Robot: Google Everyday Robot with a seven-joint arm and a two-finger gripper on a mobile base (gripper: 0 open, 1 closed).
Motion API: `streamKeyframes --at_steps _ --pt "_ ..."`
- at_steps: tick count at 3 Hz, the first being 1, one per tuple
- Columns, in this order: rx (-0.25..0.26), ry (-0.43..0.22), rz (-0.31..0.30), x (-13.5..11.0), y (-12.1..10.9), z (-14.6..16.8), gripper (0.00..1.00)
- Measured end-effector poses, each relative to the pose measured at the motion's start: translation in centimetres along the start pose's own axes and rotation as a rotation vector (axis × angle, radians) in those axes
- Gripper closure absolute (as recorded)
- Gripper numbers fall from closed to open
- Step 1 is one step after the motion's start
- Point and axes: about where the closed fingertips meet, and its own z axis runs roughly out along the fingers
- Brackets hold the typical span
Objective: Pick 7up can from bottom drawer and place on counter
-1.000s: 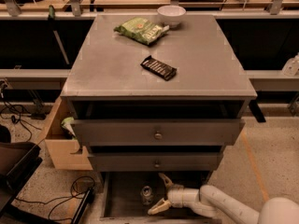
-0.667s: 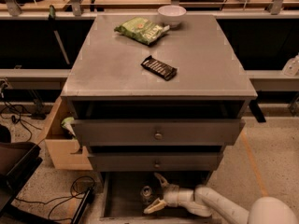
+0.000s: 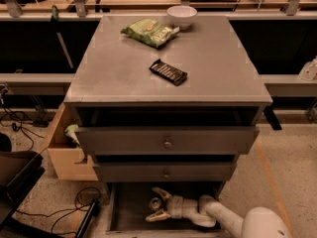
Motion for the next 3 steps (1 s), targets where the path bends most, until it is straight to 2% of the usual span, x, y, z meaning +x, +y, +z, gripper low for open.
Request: streamKeyframes --at_steps 1,2,3 --pt "-0.007 0.011 -0.008 0.62 0.07 0.78 0.46" --pt "-0.011 0.008 -0.006 0.56 0.23 1.05 0.78" --pt "-0.014 0.007 -0.005 0.53 0.33 1.23 0.99"
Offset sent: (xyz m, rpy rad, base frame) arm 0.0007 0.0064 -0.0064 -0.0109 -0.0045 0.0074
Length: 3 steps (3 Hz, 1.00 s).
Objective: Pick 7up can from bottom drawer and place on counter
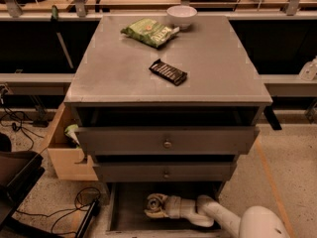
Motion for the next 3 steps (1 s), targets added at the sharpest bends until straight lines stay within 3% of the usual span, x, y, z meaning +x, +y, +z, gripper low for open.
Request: streamKeyframes --at_steps 1,2,3 --pt "-0.001 -0.001 0.0 0.0 0.0 0.1 1.0" --pt "-0.017 -0.016 0.012 -2.2 1.6 -0.1 1.0" --pt "0.015 -0.04 0.03 -8.9 2.1 -4.4 1.0"
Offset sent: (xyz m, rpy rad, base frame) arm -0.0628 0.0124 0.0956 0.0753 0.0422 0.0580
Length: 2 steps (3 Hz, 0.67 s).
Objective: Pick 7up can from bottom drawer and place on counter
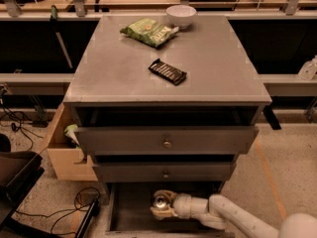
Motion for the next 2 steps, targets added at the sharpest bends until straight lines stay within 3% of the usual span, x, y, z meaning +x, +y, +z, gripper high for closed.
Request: streamKeyframes --at_steps 1,2 --pt "0.043 -0.031 0.043 -7.5 1.7 -5.0 1.0" --pt "0.062 -0.058 0.112 -13.3 3.8 -9.0 1.0"
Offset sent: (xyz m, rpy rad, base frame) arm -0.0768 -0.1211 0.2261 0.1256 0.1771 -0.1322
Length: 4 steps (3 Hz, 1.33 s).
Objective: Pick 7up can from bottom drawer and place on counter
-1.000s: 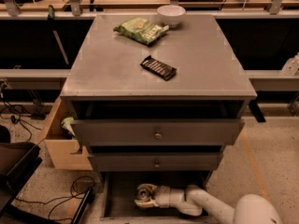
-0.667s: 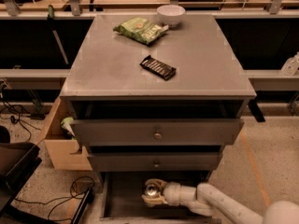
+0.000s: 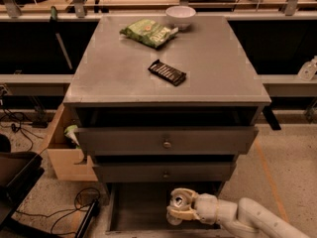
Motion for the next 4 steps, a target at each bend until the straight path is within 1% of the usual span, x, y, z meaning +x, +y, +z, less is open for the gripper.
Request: streamKeyframes --at_steps 1,2,4 --pt "0.069 -0.017 0.055 -5.2 0.9 -4.3 1.0" --pt "0.17 -0.029 0.09 -9.6 0.3 -8.5 1.0" --pt "0.167 -0.031 0.075 -10.2 0.6 -8.3 1.0"
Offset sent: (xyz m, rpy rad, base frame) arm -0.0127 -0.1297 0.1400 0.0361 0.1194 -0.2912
